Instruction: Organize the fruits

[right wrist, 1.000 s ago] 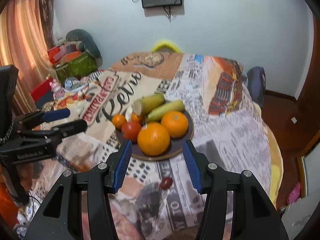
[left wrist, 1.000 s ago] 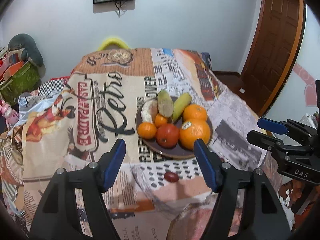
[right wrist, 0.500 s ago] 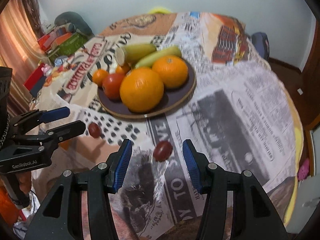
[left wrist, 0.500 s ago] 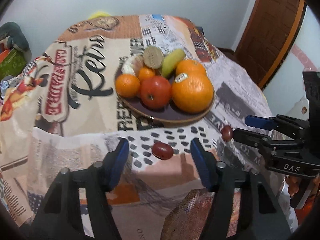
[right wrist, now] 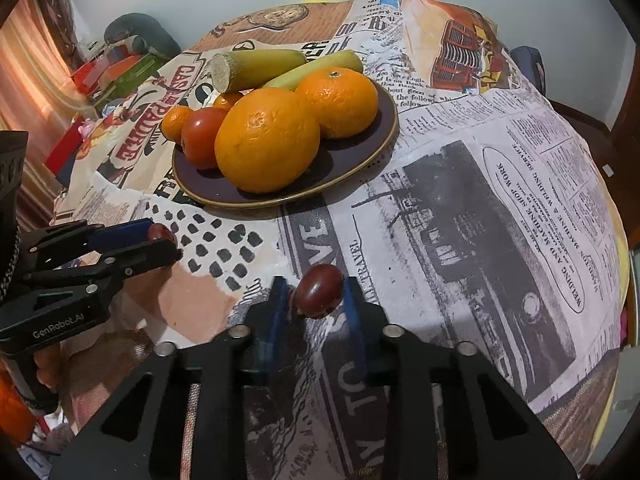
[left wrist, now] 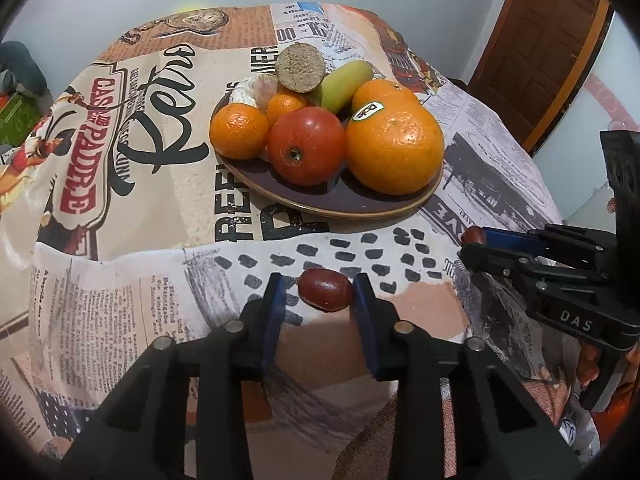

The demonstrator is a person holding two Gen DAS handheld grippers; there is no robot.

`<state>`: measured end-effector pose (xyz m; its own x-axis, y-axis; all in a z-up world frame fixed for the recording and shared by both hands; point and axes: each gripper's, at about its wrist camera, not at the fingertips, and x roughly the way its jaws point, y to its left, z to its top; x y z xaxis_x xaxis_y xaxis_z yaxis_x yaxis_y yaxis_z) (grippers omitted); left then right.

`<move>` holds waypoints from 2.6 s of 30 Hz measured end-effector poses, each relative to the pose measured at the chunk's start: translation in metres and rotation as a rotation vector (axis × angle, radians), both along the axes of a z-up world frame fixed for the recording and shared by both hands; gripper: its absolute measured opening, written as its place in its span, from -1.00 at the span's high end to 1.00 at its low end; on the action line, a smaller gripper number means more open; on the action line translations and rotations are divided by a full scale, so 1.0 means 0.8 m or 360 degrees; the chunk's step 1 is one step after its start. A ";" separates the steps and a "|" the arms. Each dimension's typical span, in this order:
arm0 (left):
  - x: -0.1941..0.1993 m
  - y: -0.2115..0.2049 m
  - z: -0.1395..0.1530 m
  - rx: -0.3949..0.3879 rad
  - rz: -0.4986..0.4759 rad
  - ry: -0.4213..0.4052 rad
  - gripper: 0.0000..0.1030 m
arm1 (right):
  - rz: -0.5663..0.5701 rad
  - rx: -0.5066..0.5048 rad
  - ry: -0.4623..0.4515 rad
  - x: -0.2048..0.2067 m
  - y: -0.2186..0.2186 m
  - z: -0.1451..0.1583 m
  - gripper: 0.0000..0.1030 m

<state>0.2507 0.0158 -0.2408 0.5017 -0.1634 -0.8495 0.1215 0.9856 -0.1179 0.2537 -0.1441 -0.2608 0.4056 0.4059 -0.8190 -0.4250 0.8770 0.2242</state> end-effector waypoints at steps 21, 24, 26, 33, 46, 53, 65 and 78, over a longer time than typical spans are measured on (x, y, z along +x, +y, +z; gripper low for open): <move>0.021 -0.017 0.040 -0.0029 -0.0024 -0.0121 0.50 | -0.0028 0.0072 -0.0163 0.015 -0.003 0.046 0.60; 0.028 -0.020 0.039 -0.0020 -0.0024 -0.0127 0.50 | -0.0037 0.0063 -0.0186 0.026 0.001 0.048 0.60; 0.034 -0.020 0.035 0.0000 -0.0001 -0.0124 0.50 | -0.0041 0.0055 -0.0194 0.034 0.003 0.047 0.60; 0.045 -0.016 0.028 0.0002 0.0024 -0.0115 0.50 | -0.0050 0.0039 -0.0181 0.061 0.004 0.034 0.60; 0.049 -0.020 0.023 0.0015 0.0008 -0.0098 0.43 | -0.0007 -0.0004 -0.0146 0.074 0.009 0.023 0.52; 0.042 -0.015 0.036 0.0007 0.0023 -0.0126 0.40 | -0.0035 0.0016 -0.0171 0.069 -0.001 0.035 0.40; -0.034 -0.003 0.171 -0.0002 0.0087 -0.0532 0.40 | -0.0116 0.0206 -0.0595 -0.026 -0.028 0.180 0.40; -0.187 -0.004 0.315 0.0029 0.0096 -0.1094 0.19 | -0.0167 0.0385 -0.1087 -0.172 -0.031 0.301 0.31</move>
<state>0.1010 0.0126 0.0113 0.9353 -0.1072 -0.3373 0.1077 0.9940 -0.0172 0.1163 -0.1689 -0.0203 0.8405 0.4742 -0.2621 -0.4556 0.8804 0.1317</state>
